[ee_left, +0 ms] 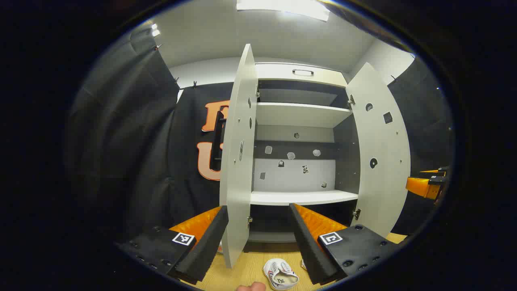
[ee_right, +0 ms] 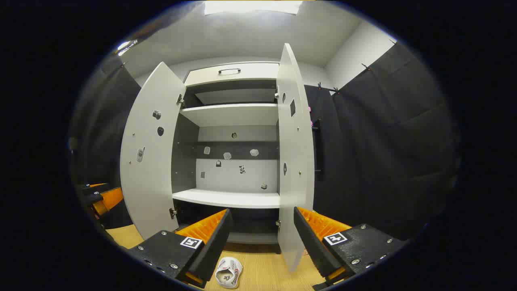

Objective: Grab one shoe with the right hand and put it into the shoe cabinet, grab the other shoe with the left hand and put it into the shoe cabinet; then close the right door with the right hand and the left door with the left hand.

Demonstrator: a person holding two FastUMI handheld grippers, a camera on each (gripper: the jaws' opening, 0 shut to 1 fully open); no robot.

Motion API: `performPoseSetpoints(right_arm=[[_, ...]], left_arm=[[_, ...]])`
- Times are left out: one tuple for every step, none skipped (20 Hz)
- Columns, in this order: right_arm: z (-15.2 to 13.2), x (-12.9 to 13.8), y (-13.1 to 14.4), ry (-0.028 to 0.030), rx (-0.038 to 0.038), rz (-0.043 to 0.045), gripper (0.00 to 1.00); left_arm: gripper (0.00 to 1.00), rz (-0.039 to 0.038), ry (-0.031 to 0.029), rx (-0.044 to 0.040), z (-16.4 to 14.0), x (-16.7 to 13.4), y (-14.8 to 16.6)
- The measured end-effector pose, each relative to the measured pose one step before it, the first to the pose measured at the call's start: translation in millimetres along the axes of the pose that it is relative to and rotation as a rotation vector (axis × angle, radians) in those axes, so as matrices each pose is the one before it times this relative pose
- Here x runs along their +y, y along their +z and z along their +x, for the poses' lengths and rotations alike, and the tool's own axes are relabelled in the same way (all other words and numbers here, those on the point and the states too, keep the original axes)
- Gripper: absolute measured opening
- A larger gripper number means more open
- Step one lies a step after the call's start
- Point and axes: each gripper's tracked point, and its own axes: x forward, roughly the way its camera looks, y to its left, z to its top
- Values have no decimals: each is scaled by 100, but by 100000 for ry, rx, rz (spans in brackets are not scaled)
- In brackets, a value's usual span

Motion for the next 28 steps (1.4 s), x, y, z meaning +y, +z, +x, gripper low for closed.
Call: performPoseSetpoints(right_arm=[[-102,-69,-168,-211,-90,-512,94],[-14,-92,-187,-253,276,-368,94],[-90,17,-176,107,510,70,94],[-60,137,-86,443,280,488,93],[-105,101,-117,546,37,499,93],[-34,81,-48,369,-14,348,93],[-98,34,-39,207,-51,111,93],[55,-4,25,99,-195,16,93],[52,-16,152,50,-361,12,93],[-2,56,132,134,-301,196,93],[42,16,183,148,-583,379,93],[76,-11,254,-95,-781,489,93],[-8,8,219,82,-657,401,93],[-17,24,103,-137,-279,167,93],[-34,-43,82,-88,-193,10,93],[-24,72,-8,70,-96,-46,93],[146,123,-40,179,88,96,93],[0,277,-147,497,195,237,93],[87,343,-231,846,244,-235,93],[276,210,-582,101,1256,-2237,93],[496,-261,-954,-1428,2200,-3321,94],[587,260,-1163,369,3099,-2887,94],[617,689,-1098,1349,3002,-1323,94],[622,853,-1146,1953,2718,50,94],[530,848,-1169,2188,2522,663,94],[709,763,-1306,1239,2298,684,94],[843,472,-1381,770,2200,139,94],[806,479,-1524,395,2388,-308,93]], left_arm=[[96,-158,41,83,95,-69,-10],[96,-427,-46,246,170,-139,-97],[96,-694,-100,286,54,-159,38],[96,-455,-42,243,-20,-3,-23],[96,-281,1,-16,46,-75,-32],[96,-180,-74,-228,-5,-89,94],[96,-142,-151,-273,54,-114,52],[96,-82,-146,-258,-16,-118,109],[96,-8,-267,-189,68,-79,113],[96,303,-175,-179,-54,-164,94],[96,480,-119,-192,111,-63,51],[96,593,195,150,38,26,51],[96,275,173,10,-75,41,101],[96,-164,-147,-146,-43,-29,95],[96,-236,-116,38,30,-18,86],[96,-27,20,-93,3,67,-17],[96,244,17,5,-85,53,64],[96,364,78,91,-60,-19,-51],[96,151,1,-75,-77,102,91],[96,-47,-284,-22,8,-136,-32],[96,14,-121,411,-64,-43,-83],[99,-25,-30,289,-82,40,-120],[96,-66,-162,-96,-134,-76,55],[96,40,-2,168,-97,91,-37],[96,14,155,318,-145,79,-55],[96,-6,55,448,-126,3,-55],[96,3,114,57,-129,13,24],[96,101,381,-320,-210,95,0]])
